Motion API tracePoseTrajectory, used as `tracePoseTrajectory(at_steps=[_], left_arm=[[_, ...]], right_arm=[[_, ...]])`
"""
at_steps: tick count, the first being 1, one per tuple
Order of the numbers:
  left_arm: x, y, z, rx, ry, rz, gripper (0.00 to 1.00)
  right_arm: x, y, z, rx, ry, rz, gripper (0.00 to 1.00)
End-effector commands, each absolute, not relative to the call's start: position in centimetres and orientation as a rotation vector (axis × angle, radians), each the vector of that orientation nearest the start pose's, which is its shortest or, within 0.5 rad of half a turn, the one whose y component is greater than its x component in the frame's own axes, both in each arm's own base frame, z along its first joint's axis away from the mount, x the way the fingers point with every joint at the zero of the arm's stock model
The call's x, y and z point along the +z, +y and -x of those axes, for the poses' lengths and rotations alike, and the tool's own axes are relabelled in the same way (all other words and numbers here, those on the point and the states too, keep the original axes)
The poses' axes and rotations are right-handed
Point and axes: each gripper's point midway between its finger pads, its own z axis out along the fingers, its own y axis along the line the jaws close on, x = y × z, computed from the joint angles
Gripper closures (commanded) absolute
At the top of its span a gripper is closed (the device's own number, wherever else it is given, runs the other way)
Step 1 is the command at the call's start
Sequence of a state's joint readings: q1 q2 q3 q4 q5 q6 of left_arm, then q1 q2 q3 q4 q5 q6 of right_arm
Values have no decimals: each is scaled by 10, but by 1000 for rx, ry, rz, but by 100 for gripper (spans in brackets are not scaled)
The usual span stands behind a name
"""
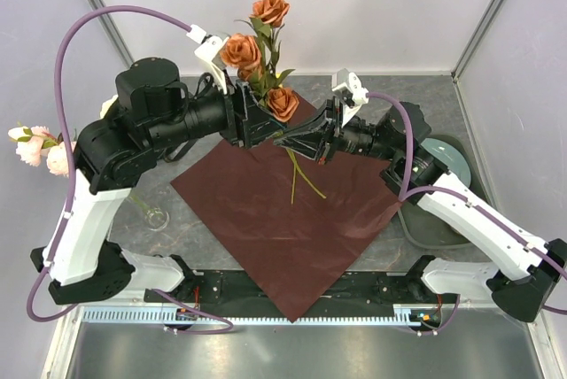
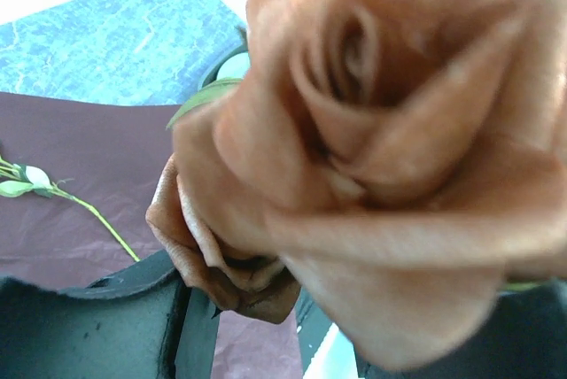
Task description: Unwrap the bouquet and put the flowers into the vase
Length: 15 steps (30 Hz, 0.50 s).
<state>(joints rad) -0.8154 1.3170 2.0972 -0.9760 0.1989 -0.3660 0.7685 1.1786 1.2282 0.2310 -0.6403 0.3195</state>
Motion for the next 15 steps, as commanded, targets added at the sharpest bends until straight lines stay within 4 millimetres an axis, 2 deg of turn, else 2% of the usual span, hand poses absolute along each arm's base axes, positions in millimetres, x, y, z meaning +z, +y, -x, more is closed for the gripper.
tracePoseTrajectory(at_steps=[1, 4, 7, 9, 10, 11, 15], left_arm=[[510, -259, -159, -1092, 1762, -602, 43], [509, -259, -162, -1082, 1759, -593, 51], [517, -253, -165, -1065, 1705, -560, 60], [518, -249, -169, -1040, 1687, -528, 70], [530, -244, -167, -1048, 1633, -511, 74], [533, -243, -166, -1049, 1614, -506, 77], [546, -242, -160, -1088, 1544, -515, 97]], right_arm=[[463, 332, -171, 1286, 1130, 945, 100], [466, 333, -168, 1301, 1121, 950, 100], [467, 333, -168, 1307, 1123, 943, 100], [466, 334, -167, 1312, 1127, 939, 100], [467, 334, -167, 1315, 1123, 934, 100], [467, 335, -167, 1325, 1130, 928, 100], [470, 337, -165, 1352, 1125, 912, 89]])
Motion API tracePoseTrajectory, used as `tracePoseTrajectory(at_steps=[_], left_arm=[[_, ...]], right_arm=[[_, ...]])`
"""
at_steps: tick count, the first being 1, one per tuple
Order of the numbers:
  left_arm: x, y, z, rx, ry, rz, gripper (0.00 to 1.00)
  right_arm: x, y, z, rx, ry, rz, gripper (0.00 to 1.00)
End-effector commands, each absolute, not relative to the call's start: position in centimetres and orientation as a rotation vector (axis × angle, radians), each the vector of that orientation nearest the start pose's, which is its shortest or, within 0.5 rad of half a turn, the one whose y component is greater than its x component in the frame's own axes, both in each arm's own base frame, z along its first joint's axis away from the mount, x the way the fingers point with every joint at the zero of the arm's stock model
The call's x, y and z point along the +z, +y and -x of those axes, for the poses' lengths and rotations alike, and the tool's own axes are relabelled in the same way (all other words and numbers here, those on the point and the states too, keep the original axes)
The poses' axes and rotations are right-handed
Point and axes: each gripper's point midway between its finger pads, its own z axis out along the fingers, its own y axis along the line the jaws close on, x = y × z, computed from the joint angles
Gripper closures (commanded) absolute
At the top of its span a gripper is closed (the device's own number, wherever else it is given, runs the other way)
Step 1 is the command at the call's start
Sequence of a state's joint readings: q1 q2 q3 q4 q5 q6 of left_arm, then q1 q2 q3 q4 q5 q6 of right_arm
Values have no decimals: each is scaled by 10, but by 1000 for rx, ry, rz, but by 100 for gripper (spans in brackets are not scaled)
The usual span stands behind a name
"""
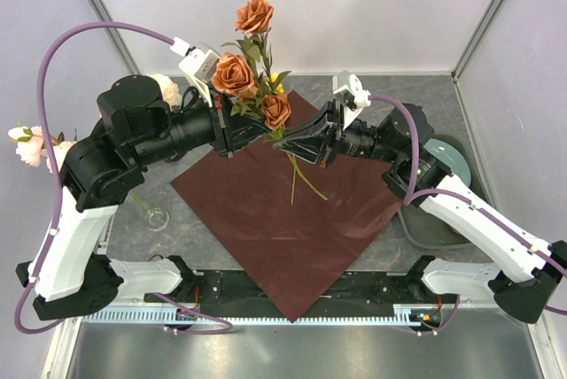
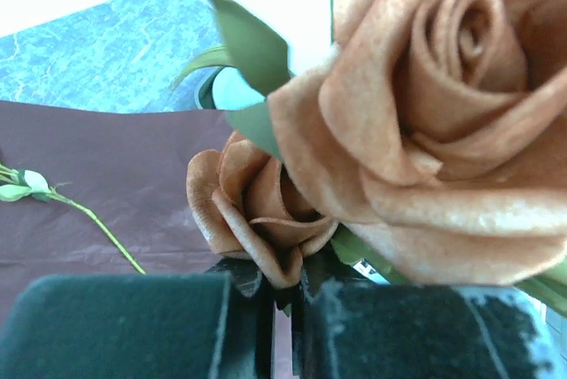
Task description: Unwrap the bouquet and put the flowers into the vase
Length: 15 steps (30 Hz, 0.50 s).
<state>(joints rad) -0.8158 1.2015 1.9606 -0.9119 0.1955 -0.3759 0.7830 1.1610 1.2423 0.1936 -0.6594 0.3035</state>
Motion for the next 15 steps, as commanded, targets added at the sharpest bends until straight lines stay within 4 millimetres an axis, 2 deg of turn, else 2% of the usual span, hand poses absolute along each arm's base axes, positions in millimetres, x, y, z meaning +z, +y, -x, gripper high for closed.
tracePoseTrajectory(at_steps=[1, 3, 4, 5, 6, 8, 9, 11, 12, 13, 14, 15], left_arm=[[548, -242, -159, -1094, 1537, -519, 98], [551, -242, -156, -1102, 1523, -524, 98], [553, -241, -155, -1103, 1518, -528, 98], [554, -240, -153, -1106, 1514, -532, 98], [558, -236, -148, -1109, 1496, -539, 98], [562, -230, -141, -1109, 1488, -548, 98], [574, -222, -132, -1116, 1450, -556, 98], [583, -214, -122, -1124, 1426, -571, 98], [592, -205, -110, -1133, 1397, -587, 98], [596, -198, -102, -1134, 1387, -597, 98], [600, -192, -96, -1133, 1374, -602, 98], [607, -178, -84, -1120, 1359, -603, 98]], right_arm=[[471, 338, -164, 1357, 1118, 914, 84], [472, 337, -168, 1350, 1129, 886, 60], [473, 335, -169, 1343, 1141, 868, 30], [473, 334, -171, 1331, 1150, 850, 15], [473, 331, -181, 1294, 1174, 801, 5], [472, 322, -187, 1247, 1217, 748, 2], [470, 318, -192, 1218, 1242, 711, 2], [472, 298, -205, 1121, 1279, 590, 2], [469, 291, -210, 1086, 1302, 543, 2], [471, 271, -219, 1011, 1323, 441, 2], [472, 262, -222, 979, 1331, 396, 2], [475, 248, -221, 948, 1324, 352, 2]])
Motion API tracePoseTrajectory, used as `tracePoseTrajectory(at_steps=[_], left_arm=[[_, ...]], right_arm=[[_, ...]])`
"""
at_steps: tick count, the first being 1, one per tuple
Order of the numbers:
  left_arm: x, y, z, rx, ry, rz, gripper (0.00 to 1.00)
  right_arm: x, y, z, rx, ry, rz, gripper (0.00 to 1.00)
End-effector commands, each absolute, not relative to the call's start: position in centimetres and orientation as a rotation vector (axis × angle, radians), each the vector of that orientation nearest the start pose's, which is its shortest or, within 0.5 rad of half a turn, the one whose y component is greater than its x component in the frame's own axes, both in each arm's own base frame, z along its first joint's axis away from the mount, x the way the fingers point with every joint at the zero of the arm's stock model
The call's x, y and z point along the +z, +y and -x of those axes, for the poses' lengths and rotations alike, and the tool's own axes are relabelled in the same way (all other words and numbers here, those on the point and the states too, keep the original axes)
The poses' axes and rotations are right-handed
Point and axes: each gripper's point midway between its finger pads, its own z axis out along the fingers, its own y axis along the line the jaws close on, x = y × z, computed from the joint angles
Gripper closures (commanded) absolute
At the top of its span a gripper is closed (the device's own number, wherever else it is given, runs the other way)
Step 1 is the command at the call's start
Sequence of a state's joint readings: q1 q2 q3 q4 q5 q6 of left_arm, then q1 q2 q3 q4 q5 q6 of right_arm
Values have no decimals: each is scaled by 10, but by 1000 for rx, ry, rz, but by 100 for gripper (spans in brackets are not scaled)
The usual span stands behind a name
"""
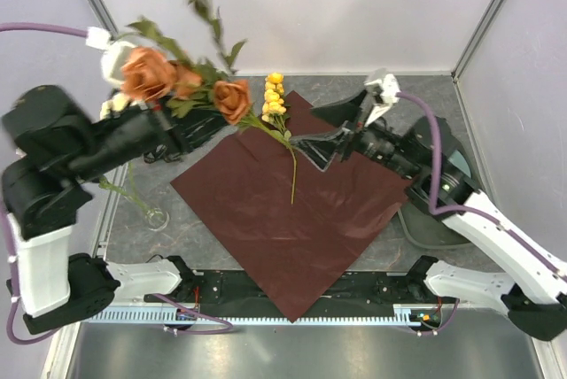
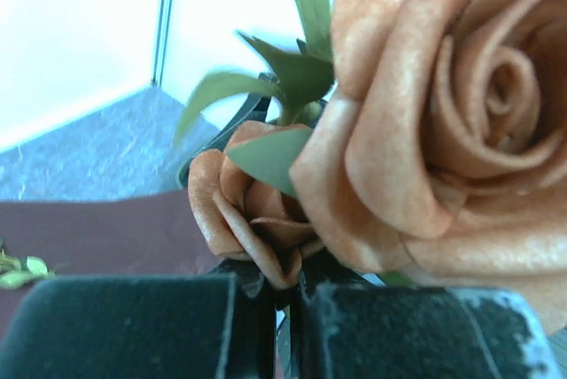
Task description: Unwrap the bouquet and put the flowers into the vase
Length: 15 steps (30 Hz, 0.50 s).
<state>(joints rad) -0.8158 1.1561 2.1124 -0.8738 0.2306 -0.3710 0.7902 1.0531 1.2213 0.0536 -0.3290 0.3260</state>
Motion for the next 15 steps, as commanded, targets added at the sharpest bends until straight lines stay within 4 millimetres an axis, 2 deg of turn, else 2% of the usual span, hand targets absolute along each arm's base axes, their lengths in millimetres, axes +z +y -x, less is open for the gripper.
tracePoseTrajectory(at_steps=[1, 2, 3, 5, 8, 11, 15], left_arm=[[610, -169, -77, -1112, 1343, -607, 98], [613, -161, -71, -1106, 1329, -607, 98], [620, -148, -61, -1091, 1294, -604, 98], [616, -128, -44, -1079, 1279, -606, 98], [603, -103, -31, -1037, 1299, -582, 98], [580, -79, -26, -977, 1365, -542, 98], [543, -39, -35, -803, 1487, -423, 98]], right_arm=[[469, 238, -224, 905, 1354, 309, 2], [468, 222, -232, 841, 1363, 232, 2], [468, 209, -232, 806, 1361, 184, 2], [458, 184, -243, 698, 1391, 66, 2], [451, 165, -247, 620, 1407, 1, 2], [445, 171, -250, 610, 1433, 26, 2], [429, 189, -256, 624, 1481, 83, 2]])
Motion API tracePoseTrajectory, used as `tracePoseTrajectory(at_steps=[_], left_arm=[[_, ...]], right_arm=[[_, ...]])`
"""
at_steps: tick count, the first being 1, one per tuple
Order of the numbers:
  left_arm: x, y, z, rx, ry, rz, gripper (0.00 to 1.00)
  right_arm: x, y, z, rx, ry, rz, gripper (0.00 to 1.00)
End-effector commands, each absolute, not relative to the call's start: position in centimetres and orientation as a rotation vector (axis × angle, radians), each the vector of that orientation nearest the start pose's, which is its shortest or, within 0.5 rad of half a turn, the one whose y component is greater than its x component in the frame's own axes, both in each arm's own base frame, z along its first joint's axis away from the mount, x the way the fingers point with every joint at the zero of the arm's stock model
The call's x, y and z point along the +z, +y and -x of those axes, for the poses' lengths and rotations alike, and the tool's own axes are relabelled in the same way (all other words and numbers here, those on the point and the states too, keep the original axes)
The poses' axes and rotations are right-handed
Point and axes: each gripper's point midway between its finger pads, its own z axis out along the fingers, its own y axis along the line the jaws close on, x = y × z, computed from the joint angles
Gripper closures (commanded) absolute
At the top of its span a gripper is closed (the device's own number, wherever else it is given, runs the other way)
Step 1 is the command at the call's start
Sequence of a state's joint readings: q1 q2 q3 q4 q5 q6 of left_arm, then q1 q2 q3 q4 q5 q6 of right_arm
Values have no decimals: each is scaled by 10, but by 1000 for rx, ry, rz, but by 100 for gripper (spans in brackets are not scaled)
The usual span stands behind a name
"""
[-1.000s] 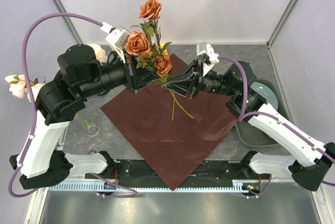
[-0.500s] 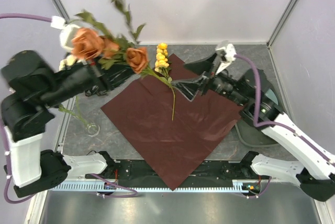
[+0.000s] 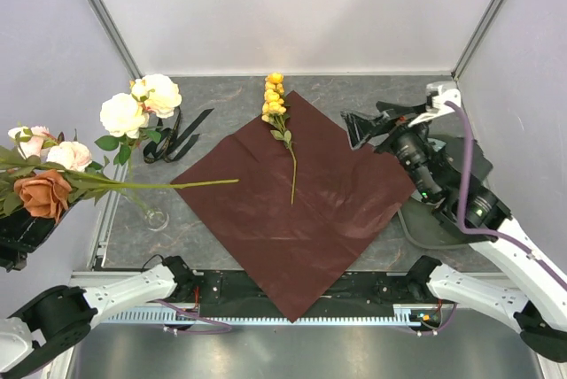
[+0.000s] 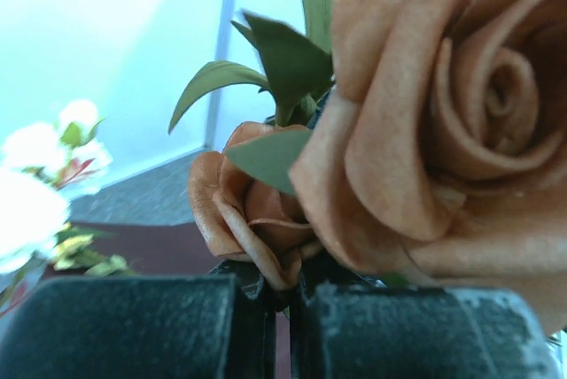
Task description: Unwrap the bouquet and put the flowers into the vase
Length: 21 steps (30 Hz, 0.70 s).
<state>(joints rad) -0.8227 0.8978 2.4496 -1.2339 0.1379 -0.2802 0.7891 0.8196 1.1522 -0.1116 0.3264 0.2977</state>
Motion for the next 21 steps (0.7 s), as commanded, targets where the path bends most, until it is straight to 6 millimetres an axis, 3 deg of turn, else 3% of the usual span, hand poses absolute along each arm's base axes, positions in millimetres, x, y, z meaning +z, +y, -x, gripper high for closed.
tracePoseTrajectory(at_steps=[1, 4, 8, 21], left_arm=[[538, -33, -36, -786, 1498, -406, 98], [518, -8, -43, -709, 1568, -309, 98], [490, -6, -55, -640, 1657, -282, 98], [449, 17, -90, -342, 1776, -169, 98]], right_arm=[[426, 191, -257, 624, 1489, 88, 2], [413, 200, -262, 626, 1524, 108, 2], [402, 208, -266, 632, 1555, 121, 2], [384, 210, -274, 613, 1600, 141, 2]])
